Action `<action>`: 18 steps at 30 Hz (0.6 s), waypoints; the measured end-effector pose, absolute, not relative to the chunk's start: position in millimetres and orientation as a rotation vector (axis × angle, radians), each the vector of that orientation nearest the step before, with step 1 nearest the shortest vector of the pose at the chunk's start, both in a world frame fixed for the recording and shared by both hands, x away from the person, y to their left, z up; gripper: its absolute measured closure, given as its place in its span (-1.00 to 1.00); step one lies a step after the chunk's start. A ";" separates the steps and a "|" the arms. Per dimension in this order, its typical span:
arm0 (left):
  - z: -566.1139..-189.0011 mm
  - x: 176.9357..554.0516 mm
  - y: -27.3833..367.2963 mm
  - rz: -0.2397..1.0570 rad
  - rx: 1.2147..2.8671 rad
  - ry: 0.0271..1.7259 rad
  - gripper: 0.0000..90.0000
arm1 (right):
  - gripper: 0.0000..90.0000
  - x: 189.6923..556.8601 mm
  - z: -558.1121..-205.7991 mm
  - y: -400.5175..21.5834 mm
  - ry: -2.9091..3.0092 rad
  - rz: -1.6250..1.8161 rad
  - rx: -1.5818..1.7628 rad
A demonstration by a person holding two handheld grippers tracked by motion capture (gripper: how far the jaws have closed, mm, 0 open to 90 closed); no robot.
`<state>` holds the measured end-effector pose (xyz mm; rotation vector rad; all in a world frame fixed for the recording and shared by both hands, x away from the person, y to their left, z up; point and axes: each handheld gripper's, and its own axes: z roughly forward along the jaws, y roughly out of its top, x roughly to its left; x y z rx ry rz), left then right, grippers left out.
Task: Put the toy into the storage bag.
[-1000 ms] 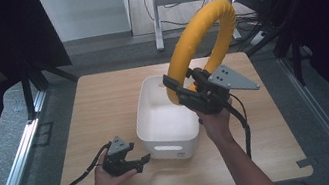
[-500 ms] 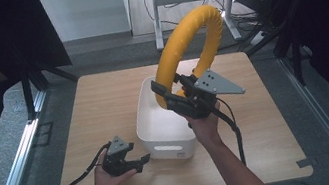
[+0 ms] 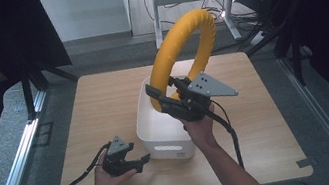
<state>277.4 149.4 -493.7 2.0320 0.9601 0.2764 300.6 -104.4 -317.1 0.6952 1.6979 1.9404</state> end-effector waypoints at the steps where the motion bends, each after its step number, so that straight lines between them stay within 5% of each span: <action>1: -493.7 277.4 149.4 0.276 2.032 0.960 -0.47 | 0.06 300.6 -317.1 -104.4 1.698 1.940 0.695; 18: -494.1 277.6 149.3 0.275 2.035 0.960 -0.47 | 0.06 300.6 -335.5 -95.0 1.776 1.960 0.690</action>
